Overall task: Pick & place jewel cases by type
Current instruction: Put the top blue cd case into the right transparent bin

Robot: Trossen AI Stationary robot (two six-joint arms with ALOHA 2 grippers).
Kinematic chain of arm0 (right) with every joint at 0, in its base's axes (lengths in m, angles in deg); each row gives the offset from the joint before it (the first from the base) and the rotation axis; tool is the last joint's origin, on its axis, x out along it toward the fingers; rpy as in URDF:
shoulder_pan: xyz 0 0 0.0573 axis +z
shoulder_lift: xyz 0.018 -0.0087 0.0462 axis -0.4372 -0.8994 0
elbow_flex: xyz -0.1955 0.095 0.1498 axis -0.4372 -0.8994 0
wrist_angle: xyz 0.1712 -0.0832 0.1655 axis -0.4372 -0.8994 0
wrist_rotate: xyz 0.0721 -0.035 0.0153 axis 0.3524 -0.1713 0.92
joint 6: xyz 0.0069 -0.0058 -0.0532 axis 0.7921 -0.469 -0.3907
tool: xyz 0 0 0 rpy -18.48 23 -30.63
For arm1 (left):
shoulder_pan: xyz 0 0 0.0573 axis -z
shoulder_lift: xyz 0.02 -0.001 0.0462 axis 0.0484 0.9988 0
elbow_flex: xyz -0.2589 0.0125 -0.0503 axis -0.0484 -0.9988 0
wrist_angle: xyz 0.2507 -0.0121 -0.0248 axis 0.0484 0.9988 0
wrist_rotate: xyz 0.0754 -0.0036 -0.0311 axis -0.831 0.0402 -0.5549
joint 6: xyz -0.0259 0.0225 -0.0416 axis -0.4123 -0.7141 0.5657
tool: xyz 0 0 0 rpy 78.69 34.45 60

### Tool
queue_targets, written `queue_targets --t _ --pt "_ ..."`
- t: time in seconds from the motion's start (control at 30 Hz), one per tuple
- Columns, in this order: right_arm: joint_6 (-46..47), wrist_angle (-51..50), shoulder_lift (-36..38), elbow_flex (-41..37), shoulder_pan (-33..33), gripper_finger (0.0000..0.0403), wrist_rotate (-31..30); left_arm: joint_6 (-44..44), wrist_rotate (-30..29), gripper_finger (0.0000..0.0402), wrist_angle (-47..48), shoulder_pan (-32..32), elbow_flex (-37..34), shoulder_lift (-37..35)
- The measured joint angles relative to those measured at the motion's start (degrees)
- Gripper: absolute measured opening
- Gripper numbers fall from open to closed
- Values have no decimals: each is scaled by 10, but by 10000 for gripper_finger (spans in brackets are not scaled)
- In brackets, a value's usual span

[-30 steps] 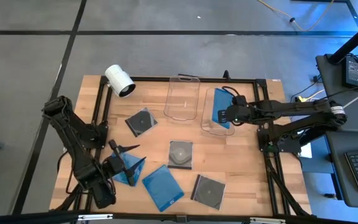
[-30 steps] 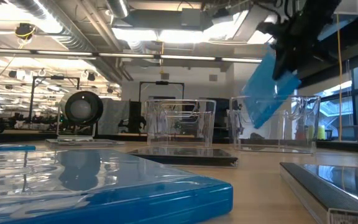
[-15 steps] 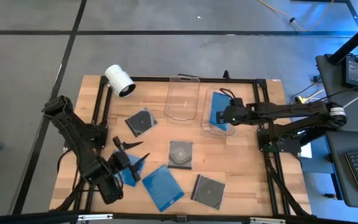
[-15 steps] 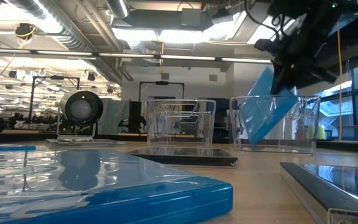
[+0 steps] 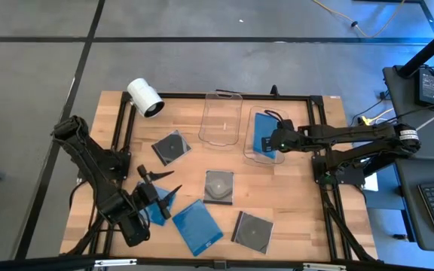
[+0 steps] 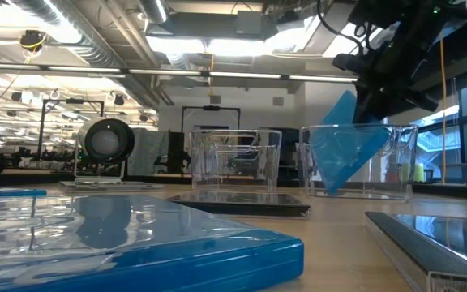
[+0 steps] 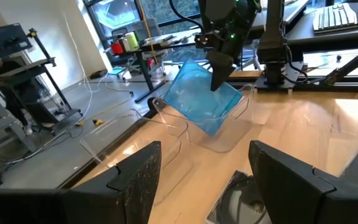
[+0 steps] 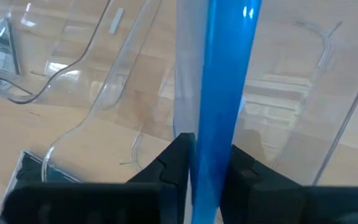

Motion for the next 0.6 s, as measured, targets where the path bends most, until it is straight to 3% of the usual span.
queue_targets --t 0.3,0.6 --pt "0 -2 0 0 -9 115 0 0 3 239 0 0 0 0" --pt "-2 -3 -7 0 -9 120 0 0 3 239 0 0 0 0"
